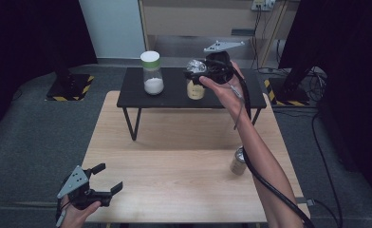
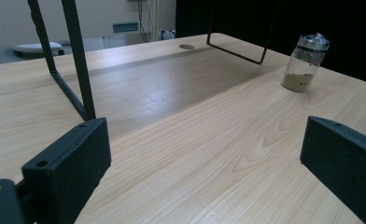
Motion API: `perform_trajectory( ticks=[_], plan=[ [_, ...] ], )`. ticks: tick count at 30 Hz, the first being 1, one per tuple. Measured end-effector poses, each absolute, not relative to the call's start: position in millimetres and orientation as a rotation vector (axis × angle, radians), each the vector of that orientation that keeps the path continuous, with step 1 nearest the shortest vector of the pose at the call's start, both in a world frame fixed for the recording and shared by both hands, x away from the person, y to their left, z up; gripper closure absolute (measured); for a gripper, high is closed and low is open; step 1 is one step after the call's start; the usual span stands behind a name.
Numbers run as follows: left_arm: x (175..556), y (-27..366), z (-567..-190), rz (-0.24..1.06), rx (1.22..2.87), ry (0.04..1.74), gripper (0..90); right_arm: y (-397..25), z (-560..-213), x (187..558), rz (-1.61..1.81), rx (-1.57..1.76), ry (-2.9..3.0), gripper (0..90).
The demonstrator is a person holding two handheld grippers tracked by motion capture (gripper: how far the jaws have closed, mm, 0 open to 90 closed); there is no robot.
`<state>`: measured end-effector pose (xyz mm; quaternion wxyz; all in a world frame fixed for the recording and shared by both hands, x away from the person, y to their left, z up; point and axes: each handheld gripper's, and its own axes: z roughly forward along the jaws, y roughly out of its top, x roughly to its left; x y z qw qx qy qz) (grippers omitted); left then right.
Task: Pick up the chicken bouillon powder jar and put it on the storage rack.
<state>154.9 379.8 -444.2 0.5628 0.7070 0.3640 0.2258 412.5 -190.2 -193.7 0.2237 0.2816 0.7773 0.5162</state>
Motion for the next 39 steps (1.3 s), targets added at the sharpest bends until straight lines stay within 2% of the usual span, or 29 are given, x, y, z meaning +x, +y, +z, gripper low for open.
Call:
perform_trajectory(
  ticks=[23,39],
  plan=[
    [155,382,-446,0.524,1.655,0.856,1.1,-173,-217,446,1.396,0.901,2.096,35.2],
    [155,382,-446,0.521,1.657,0.856,1.1,-188,-233,456,1.435,0.984,2.067,35.2]
  ],
)
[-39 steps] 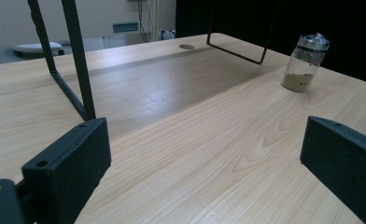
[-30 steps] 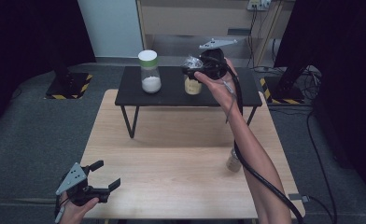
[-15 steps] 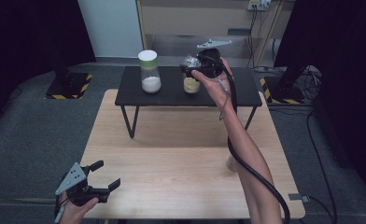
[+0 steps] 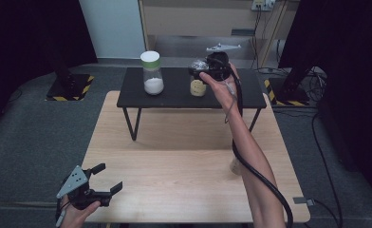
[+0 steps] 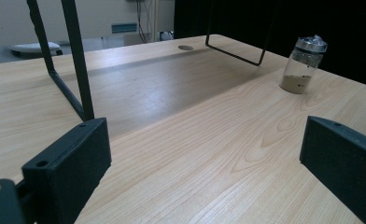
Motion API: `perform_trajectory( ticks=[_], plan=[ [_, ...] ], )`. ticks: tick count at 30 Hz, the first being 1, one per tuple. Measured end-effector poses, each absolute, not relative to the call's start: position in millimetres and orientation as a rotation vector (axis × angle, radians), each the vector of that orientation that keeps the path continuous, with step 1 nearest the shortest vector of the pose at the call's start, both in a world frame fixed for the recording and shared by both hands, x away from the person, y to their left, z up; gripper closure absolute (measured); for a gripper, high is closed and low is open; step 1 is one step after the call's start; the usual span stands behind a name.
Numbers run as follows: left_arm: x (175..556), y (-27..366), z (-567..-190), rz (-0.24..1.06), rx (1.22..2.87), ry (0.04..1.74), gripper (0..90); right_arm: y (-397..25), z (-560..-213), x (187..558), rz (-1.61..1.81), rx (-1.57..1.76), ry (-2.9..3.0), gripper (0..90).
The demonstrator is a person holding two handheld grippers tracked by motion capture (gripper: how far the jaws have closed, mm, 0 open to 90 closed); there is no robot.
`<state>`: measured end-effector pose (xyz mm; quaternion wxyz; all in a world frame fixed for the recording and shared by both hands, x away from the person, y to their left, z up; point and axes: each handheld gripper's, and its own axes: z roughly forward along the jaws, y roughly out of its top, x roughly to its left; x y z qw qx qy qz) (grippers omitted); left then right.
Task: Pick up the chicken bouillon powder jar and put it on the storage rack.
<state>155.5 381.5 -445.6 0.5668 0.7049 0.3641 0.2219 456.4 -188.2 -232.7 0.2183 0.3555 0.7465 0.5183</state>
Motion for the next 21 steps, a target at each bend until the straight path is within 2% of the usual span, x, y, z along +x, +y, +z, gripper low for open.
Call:
perform_trajectory(
  ticks=[8,12,13,14,21],
  plan=[
    [155,381,-445,0.522,1.66,0.853,1.1,-186,-236,454,1.436,0.975,2.051,34.3],
    [155,382,-445,0.521,1.658,0.853,1.1,-188,-245,451,1.473,0.966,1.984,16.9],
    [155,381,-445,0.522,1.659,0.853,1.1,-188,-245,451,1.473,0.966,1.984,16.9],
    [155,381,-445,0.522,1.659,0.851,1.1,-191,-249,450,1.504,0.965,1.962,10.3],
    [155,381,-445,0.524,1.661,0.852,1.1,-194,-250,450,1.516,0.951,1.958,7.3]
  ],
)
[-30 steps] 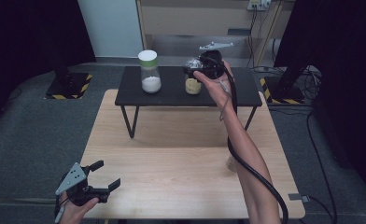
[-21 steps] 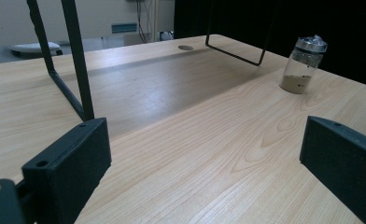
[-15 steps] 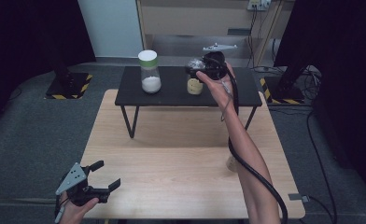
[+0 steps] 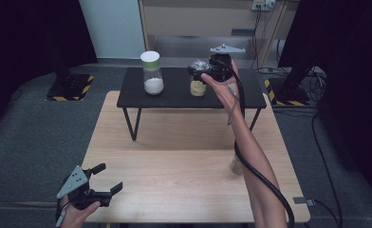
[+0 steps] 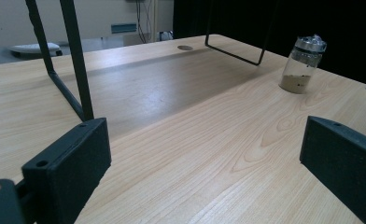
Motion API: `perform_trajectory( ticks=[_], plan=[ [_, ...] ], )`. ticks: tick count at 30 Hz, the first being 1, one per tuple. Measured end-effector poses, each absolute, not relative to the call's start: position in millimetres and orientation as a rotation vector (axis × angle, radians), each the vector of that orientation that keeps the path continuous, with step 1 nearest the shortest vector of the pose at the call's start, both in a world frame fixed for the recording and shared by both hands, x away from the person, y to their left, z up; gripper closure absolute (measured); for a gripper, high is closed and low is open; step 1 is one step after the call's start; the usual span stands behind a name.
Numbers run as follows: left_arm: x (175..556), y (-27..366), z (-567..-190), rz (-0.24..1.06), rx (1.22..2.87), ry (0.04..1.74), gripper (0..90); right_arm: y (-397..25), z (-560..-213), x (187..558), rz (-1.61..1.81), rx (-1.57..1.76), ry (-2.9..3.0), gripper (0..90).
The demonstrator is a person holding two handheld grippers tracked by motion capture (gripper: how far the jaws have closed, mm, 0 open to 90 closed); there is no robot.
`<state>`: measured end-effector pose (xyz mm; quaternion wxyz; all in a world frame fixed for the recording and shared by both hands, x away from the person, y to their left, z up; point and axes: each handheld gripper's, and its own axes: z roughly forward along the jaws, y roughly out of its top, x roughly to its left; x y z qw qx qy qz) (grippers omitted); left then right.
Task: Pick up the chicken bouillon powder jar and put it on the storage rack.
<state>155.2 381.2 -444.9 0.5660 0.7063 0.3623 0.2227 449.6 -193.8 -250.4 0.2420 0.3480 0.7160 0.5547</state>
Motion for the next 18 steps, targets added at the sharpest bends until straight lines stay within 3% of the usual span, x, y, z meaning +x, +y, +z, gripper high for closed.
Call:
perform_trajectory(
  ticks=[18],
  plan=[
    [155,381,-445,0.526,1.66,0.858,1.1,-213,-227,432,1.55,0.904,1.912,7.4]
  ],
)
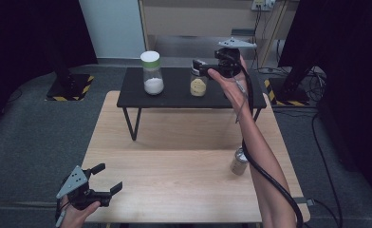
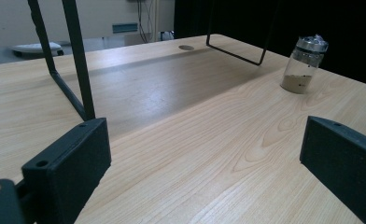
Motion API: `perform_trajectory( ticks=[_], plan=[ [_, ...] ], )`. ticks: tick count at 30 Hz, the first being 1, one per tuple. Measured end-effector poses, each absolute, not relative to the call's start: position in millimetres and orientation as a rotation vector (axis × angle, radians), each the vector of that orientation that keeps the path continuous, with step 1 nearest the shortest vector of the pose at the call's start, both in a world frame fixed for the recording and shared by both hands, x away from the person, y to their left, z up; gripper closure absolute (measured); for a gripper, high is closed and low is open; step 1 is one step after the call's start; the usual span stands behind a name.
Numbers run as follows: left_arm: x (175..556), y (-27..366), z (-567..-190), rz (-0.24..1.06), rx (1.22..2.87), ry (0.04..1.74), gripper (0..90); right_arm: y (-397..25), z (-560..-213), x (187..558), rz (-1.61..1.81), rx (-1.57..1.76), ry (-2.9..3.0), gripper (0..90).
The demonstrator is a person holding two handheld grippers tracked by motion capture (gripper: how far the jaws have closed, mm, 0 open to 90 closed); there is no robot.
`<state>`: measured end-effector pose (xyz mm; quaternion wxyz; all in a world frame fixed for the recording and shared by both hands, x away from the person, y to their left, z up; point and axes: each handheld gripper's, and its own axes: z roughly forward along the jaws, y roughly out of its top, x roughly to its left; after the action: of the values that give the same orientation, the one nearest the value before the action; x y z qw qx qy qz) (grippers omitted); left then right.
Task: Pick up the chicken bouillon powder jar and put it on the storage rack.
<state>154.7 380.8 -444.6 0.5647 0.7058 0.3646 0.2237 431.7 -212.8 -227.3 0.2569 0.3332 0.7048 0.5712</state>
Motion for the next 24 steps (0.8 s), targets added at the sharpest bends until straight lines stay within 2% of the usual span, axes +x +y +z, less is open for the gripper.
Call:
perform_trajectory(
  ticks=[24],
  plan=[
    [155,380,-444,0.529,1.665,0.86,1.0,-243,-197,396,1.591,0.752,1.907,5.6]
  ],
)
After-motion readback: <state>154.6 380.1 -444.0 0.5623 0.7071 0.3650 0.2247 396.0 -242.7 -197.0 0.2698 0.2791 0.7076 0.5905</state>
